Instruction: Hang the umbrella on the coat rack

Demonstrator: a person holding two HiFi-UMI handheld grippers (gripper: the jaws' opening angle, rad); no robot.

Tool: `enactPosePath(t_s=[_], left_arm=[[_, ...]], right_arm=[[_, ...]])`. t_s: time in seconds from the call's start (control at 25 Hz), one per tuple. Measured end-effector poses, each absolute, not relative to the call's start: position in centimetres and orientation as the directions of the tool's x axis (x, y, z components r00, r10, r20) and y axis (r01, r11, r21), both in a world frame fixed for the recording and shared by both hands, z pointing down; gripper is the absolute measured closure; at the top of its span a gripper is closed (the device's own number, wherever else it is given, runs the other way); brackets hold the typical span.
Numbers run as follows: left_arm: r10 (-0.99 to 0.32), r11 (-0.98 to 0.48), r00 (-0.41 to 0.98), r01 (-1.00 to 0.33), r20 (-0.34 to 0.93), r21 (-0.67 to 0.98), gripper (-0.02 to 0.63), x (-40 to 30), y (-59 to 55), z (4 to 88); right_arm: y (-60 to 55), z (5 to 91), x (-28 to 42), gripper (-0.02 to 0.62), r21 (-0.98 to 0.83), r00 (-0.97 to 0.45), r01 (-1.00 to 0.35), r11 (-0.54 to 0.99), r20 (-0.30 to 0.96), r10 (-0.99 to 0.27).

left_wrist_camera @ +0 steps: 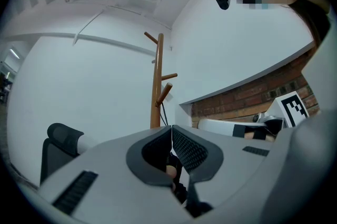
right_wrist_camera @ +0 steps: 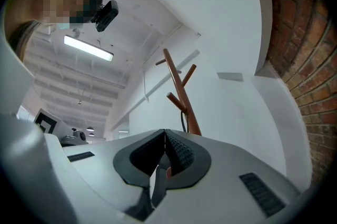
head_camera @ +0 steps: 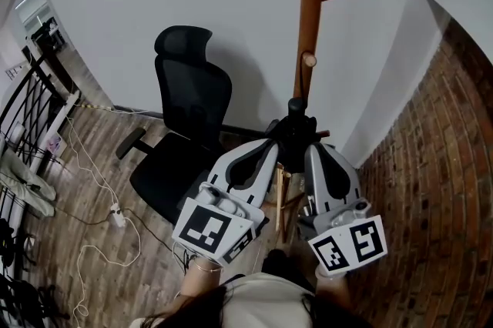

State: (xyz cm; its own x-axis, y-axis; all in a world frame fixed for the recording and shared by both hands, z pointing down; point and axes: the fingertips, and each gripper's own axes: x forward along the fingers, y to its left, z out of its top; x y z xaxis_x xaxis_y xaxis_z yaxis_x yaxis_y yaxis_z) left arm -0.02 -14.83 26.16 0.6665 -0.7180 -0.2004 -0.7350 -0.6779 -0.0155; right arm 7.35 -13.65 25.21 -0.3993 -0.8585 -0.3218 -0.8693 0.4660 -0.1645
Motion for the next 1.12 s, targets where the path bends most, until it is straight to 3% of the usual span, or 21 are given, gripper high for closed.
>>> enactPosePath(t_s=[0.64,1.12], left_arm=[[-0.657,-0.741,0.727,-0.671,-0.199,-0.007,0.597,-2.6,-8.3,26.7],[-0.598,-0.799,0.777,-0.598,-0.195,0.065,0.596,-2.9,-2.9,27.9]], right_arm=[[-5.6,25.7,5.0,0.560,-0.152,-0.292,-0.925,0.348,-0.298,-0.909],[-0.7,28.3,4.9,0.560,-0.058,-0.204,-0.974,0.221,-0.210,-0.956]])
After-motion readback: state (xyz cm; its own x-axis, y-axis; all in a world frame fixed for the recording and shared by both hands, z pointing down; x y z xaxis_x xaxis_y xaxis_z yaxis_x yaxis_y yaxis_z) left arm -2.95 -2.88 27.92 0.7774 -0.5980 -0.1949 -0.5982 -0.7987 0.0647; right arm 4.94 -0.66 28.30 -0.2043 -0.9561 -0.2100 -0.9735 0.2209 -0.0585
